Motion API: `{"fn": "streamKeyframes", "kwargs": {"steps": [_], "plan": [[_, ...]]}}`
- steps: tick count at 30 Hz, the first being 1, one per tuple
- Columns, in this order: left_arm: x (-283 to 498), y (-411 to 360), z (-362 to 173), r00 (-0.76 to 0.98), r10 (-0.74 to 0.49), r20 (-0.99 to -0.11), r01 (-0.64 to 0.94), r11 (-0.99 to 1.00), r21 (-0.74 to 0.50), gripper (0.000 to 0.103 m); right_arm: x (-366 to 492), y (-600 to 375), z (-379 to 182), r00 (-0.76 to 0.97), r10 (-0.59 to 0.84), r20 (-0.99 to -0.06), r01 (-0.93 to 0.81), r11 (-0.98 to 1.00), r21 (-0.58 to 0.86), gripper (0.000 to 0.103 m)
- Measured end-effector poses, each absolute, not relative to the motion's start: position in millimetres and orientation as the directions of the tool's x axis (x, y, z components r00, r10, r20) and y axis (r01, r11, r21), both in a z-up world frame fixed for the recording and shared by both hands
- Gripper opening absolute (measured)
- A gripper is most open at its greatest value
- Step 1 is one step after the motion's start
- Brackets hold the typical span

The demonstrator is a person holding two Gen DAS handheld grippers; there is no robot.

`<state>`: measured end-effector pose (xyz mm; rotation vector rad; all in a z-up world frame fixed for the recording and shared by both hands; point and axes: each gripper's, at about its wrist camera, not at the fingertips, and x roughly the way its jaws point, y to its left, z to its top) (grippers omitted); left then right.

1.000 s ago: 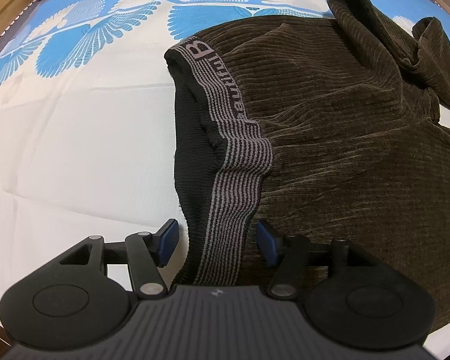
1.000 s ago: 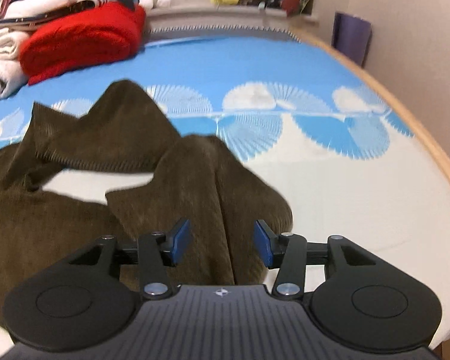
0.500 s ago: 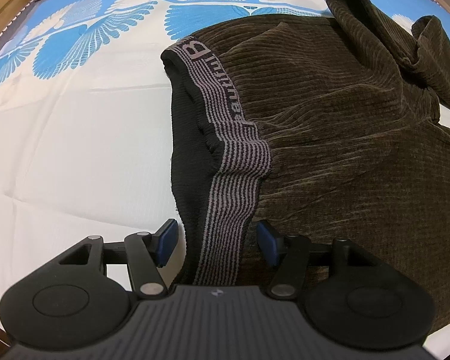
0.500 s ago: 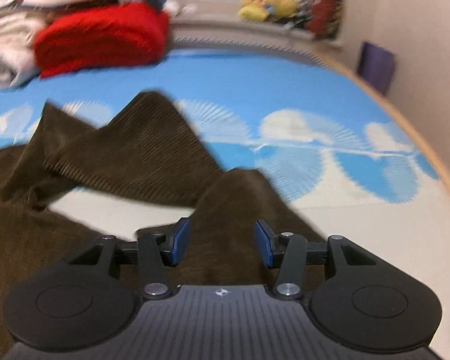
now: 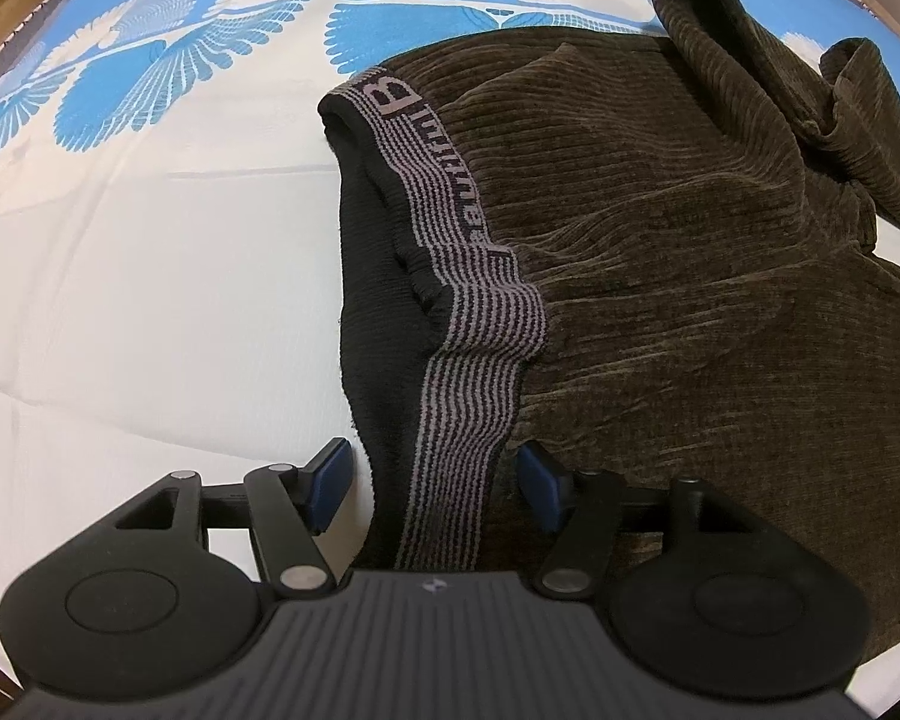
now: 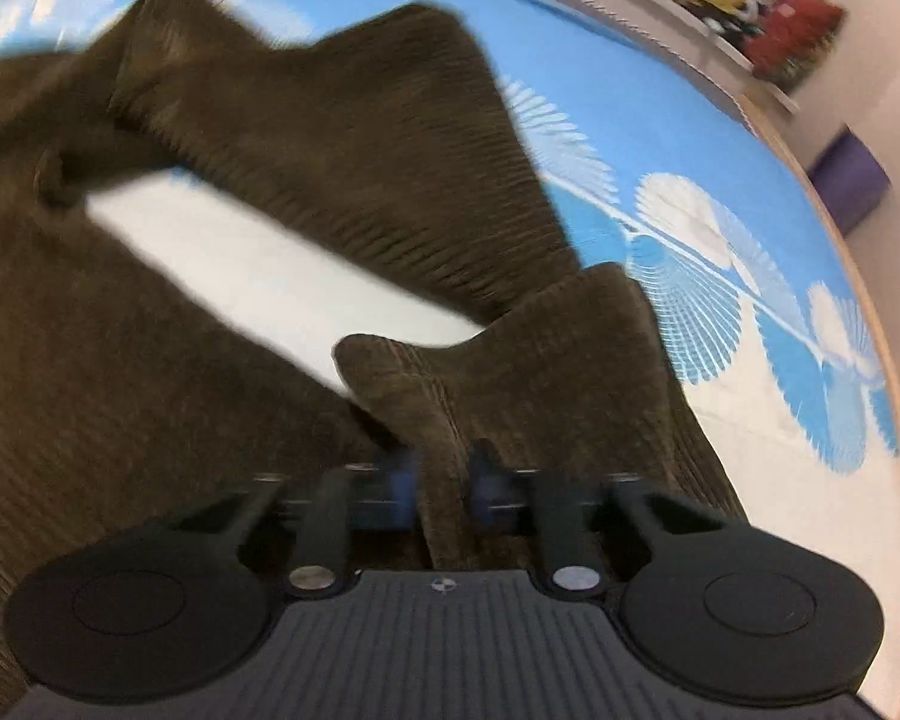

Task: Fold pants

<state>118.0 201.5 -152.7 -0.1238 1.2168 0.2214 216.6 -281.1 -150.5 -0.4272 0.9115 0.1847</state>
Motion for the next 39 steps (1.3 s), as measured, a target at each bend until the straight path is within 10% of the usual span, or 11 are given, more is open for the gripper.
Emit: {"fn": "streamKeyframes", "kwargs": {"steps": [6,10,17,39], "plan": [[116.4,196.3,-151.8,0.329,0.125,-0.936,-0.237,0.970,0.046,0.067,199.2,-368.9,-77.4,0.790,0.002,-0.614,-0.004,1.000,-0.001,0.007],[114.1,193.2,-151.0,0.329,0.131,-0.935,-0.238,0.970,0.052,0.067,162.8,-480.4,-51.8,0.832,-0.222,-0.508,0.374,0.901,0.219,0.007],[113.5,192.0,-150.3,0.335,0.122,-0.934,-0.218,0.975,0.049,0.067,94.0,-633.6,-127.5,0.416,-0.350,-0.839,0.840,0.502,0.207,0.007],[91.5,222.3,-137.4,0.395,0.102,-0.913,-0.280,0.960,-0.014,0.023,137.3,-596.1,-120.5,0.671,-0.128,-0.730,0.584,0.698,0.415,0.007]]}}
